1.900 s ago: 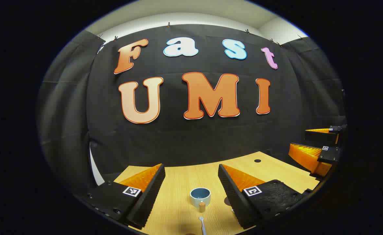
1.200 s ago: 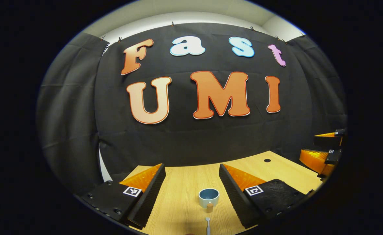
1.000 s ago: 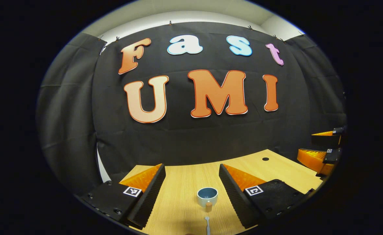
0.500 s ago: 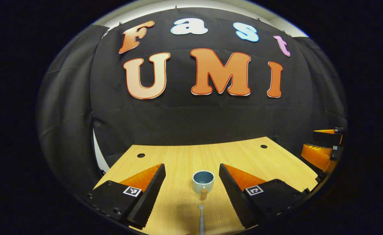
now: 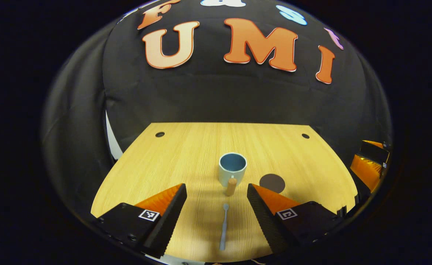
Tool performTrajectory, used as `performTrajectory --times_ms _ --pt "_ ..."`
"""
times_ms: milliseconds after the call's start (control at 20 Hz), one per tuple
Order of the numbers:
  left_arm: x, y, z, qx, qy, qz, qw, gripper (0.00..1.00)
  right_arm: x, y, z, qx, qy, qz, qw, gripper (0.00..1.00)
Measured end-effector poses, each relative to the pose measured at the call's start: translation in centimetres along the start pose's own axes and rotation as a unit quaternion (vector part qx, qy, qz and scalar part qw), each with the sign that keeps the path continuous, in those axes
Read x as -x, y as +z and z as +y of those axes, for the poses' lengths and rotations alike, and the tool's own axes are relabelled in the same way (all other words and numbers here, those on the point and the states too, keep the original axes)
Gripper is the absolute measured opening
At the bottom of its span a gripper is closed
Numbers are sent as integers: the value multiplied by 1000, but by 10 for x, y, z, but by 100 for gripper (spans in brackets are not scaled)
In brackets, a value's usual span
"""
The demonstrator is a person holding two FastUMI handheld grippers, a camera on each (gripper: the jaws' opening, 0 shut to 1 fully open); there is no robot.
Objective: Put the toothbrush and toothpaste on the desktop into the cup, then pick up the cup and place it on the coaster on the desktop.
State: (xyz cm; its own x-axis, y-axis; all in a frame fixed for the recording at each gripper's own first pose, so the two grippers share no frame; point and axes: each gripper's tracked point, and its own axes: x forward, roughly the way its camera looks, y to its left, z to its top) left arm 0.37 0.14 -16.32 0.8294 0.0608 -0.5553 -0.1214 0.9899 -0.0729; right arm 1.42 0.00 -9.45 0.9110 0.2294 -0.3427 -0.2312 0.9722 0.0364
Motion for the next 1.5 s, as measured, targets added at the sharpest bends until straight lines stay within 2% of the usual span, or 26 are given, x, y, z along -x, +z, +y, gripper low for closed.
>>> performTrajectory --times_ms 250,450,600,750,950,1150,1350,1400,1500 --pt "-12 -36 -6 -16 -11 78 997 99 -10 -20 1 10 11 47 999 99" --pt "-15 -64 2 -39 -13 138 990 100 -18 -30 5 6 3 82 997 100" --pt "-18 -79 0 -31 -30 180 983 100 -24 -48 16 2 2 120 993 100" --pt "-22 -100 -3 -18 -42 224 974 100 -30 -70 30 -15 8 167 986 98" --pt "-36 -128 -4 -24 -46 274 960 100 -38 -99 41 -36 9 221 975 98" --pt "-49 -141 -11 -16 -53 318 946 99 -38 -122 45 -56 7 268 962 98" --pt "-72 -137 -21 -9 -56 346 936 94 -30 -140 44 -79 12 300 951 95" --pt "-79 -133 -25 -10 -56 351 935 86 -28 -142 45 -83 14 305 949 95" --pt "-94 -122 -27 -29 -41 355 934 85 -27 -144 45 -84 16 312 946 94"
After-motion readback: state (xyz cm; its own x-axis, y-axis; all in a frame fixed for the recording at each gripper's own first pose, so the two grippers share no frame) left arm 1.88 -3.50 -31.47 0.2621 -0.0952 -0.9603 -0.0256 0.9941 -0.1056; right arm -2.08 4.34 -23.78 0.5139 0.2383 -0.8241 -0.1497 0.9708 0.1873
